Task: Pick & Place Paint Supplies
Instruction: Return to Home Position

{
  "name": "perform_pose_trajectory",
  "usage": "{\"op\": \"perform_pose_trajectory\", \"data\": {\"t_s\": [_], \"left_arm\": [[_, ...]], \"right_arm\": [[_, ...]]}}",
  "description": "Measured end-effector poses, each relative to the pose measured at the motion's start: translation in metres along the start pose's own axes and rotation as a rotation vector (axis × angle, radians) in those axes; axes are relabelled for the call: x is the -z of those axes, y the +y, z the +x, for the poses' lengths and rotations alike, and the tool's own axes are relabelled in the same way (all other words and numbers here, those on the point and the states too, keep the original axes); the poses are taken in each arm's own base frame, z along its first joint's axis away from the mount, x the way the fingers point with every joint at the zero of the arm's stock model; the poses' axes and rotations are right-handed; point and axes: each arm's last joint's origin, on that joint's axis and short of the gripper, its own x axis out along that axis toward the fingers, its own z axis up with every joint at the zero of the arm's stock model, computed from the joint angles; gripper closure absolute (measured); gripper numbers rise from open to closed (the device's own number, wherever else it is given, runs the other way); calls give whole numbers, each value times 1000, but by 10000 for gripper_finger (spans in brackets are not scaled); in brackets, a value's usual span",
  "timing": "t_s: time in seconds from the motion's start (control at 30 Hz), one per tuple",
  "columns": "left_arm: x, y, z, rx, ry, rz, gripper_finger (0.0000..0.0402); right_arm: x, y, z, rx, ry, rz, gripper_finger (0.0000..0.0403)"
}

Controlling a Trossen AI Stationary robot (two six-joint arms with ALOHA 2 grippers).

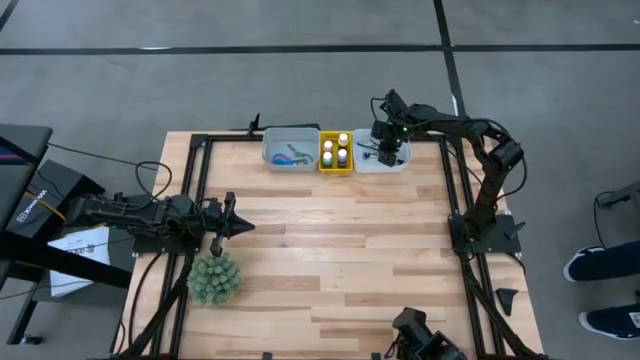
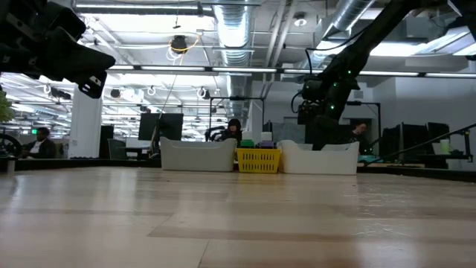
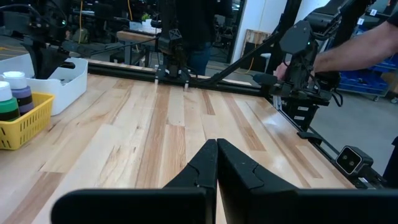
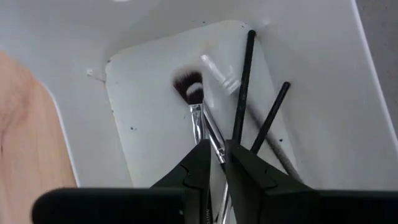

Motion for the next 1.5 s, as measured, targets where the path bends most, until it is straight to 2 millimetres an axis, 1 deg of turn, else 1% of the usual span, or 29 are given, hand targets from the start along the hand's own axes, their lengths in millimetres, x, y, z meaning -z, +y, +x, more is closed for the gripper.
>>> {"op": "perform_pose_trajectory", "data": {"t_s": [0.5, 0.6, 0.7, 0.8, 0.87, 0.97, 1.07, 1.17, 1.4, 1.5], "left_arm": [[0, 0, 0, 0, -1, 0, 402], [0, 0, 0, 0, 0, 0, 402], [0, 0, 0, 0, 0, 0, 402], [0, 0, 0, 0, -1, 0, 402], [0, 0, 0, 0, 0, 0, 402], [0, 0, 0, 0, 0, 0, 402], [0, 0, 0, 0, 0, 0, 402], [0, 0, 0, 0, 0, 0, 402], [0, 0, 0, 0, -1, 0, 402], [0, 0, 0, 0, -1, 0, 402]], "right_arm": [[0, 0, 0, 0, -1, 8, 359], [0, 0, -3, -19, -25, 10, 359], [-1, -3, -14, -87, -120, 40, 362], [-1, -8, -26, -171, -232, 93, 385], [-1, -12, -36, -232, -330, 124, 398], [-3, -15, -46, -275, -482, 172, 400], [-1, -6, -50, -253, -580, 196, 401], [2, 8, -51, -234, -666, 217, 402], [17, 50, -45, -139, -819, 284, 402], [24, 68, -40, -153, -843, 297, 402]]}}
